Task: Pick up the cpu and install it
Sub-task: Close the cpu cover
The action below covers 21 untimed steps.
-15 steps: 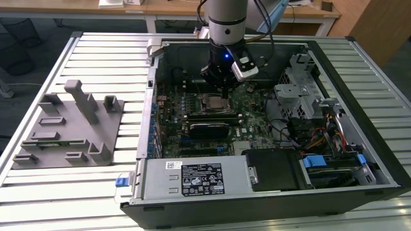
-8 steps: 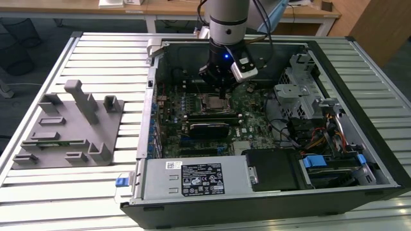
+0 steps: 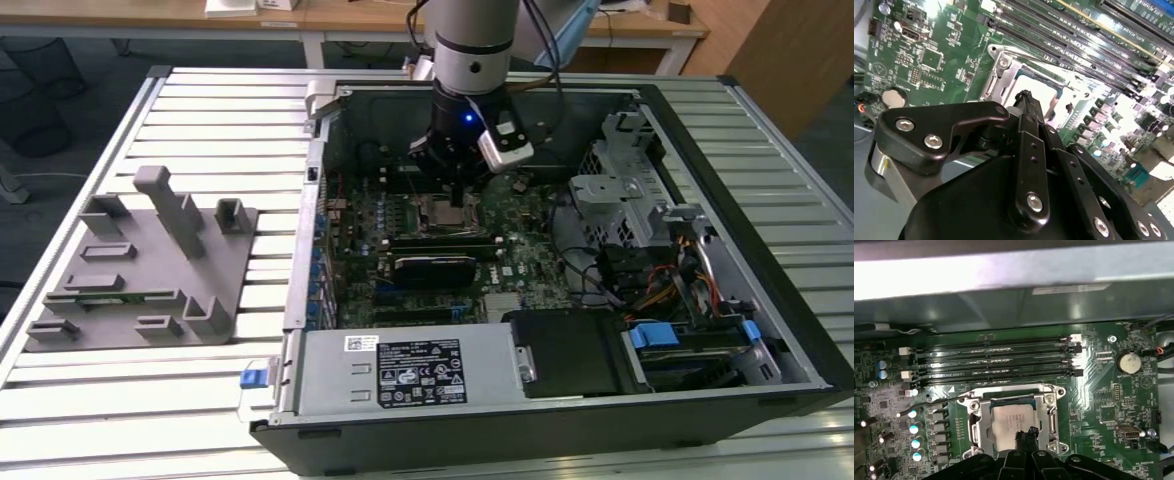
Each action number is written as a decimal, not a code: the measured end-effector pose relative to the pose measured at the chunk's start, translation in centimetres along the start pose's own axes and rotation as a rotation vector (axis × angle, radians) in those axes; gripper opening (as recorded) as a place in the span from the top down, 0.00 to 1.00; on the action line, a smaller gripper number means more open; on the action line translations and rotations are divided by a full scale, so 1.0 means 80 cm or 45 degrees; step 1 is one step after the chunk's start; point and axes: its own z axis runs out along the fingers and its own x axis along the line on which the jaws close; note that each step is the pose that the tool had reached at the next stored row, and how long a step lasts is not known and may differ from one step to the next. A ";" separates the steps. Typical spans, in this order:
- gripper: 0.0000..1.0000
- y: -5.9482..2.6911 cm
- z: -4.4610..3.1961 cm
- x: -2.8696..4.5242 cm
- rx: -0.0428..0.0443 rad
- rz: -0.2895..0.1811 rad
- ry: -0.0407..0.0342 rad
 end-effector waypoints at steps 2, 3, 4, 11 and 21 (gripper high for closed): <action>0.89 -0.001 0.0014 0.0024 0.000 -0.013 -0.0006; 0.89 -0.002 0.0021 0.0041 0.000 -0.019 -0.0008; 0.89 -0.002 0.0029 0.0061 -0.001 -0.024 -0.0011; 0.89 -0.005 0.0072 0.0240 -0.001 -0.056 -0.0024; 0.89 -0.008 0.0175 0.0434 -0.002 -0.108 -0.0048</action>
